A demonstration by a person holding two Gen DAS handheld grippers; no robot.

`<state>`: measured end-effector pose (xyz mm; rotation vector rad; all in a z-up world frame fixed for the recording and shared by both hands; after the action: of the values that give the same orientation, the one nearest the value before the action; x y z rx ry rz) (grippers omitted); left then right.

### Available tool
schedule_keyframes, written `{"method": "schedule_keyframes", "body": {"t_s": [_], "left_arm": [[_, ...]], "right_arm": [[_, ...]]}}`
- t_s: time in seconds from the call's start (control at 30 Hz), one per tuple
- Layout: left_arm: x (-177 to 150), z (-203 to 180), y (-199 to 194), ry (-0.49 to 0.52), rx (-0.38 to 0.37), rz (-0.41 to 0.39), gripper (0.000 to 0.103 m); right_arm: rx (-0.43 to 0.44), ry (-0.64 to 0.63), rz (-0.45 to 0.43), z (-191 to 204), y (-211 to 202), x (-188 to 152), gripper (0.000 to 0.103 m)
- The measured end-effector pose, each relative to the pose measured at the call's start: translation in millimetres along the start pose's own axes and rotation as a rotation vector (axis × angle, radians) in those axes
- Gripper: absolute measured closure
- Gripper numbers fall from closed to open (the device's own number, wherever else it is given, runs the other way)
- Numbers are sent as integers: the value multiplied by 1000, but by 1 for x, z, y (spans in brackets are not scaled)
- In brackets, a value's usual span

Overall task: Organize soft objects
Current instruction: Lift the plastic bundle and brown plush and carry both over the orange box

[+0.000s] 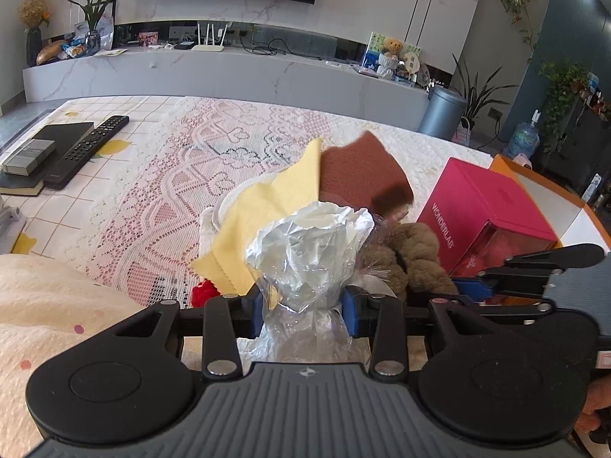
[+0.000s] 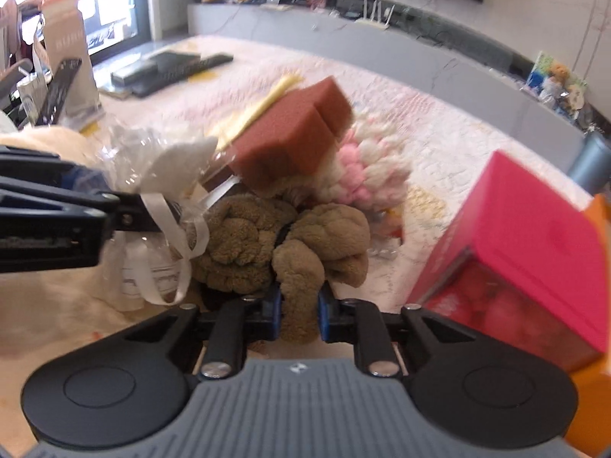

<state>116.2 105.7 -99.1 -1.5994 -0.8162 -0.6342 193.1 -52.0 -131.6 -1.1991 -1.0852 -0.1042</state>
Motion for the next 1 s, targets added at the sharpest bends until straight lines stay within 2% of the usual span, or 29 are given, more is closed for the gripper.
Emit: {"method": "schedule_keyframes", "body": {"t_s": [0.23,0.47,0.8,1.0], "left_arm": [[9,-7,-23,-14,19,-40,59],[16,-31,-49,14,-18,-90,59],[37,-87,-58,72,-139,-130,59],[61,-136,-38,90,-281,-116,59]], "right_arm": [[-133,-6,-104,-5,-58,-1,86],[-212,71,-175,-27,-113,-6,86],[-318,190,-265,-76,-183,-21,86],[-398,258,-291,-120,-217,-32,86]]}}
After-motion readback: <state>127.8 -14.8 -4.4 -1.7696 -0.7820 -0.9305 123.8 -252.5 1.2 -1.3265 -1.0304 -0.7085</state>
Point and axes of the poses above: each gripper's, at about its wrist camera, not at the fingertips, and y roughly the way its jaws point, z to its left, x to its top, the point moved 4 cm from there along y, roughly the way its jaws point, and after that the axes turned 5 degrees about -z, right-handed, at the moved point
